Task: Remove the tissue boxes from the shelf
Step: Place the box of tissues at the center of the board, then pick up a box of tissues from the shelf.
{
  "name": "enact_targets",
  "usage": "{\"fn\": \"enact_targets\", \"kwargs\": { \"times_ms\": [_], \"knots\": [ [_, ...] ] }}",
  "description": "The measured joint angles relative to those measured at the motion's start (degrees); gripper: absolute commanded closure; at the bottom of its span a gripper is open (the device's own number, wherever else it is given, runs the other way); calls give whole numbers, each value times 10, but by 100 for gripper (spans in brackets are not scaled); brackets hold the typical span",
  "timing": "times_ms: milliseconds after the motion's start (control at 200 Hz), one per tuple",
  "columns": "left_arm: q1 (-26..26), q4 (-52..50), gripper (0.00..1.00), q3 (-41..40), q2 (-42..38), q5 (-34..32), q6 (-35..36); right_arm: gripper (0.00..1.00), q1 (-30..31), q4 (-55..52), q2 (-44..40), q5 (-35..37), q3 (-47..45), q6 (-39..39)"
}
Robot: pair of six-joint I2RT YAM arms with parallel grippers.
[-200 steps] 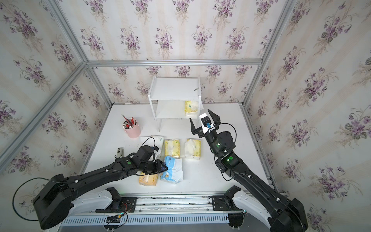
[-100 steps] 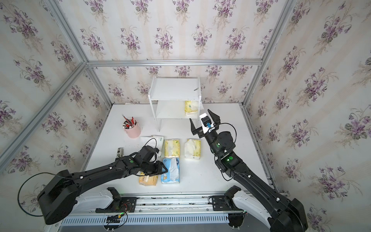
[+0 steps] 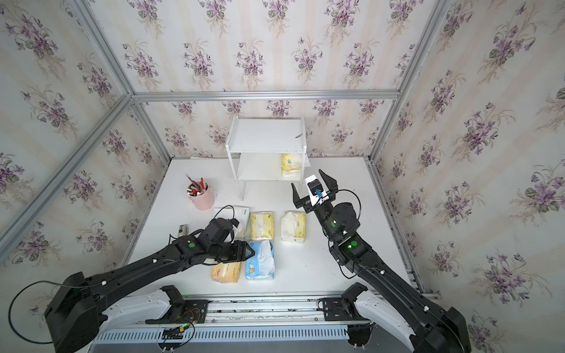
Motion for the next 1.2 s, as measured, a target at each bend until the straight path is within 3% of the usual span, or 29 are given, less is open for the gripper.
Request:
{"fn": "enact_targets", "kwargs": {
  "times_ms": [305, 555, 680, 899, 1204],
  "knots": [
    [15, -47, 4, 41, -67, -124, 7, 0, 0, -38, -8, -28, 26, -2],
    [89, -49, 1, 41, -114, -167, 8, 0, 0, -97, -3, -64, 49, -24],
    [159, -51, 1, 35, -130, -142, 12, 0, 12, -123, 0, -64, 52, -45],
    [283, -29, 1, -20, -150, -38, -6, 0, 69, -189, 61, -28, 94, -108],
    [327, -13, 1, -45, -162, 31, -23, 0, 101, -253, 195, 78, 173, -240]
  ]
}}
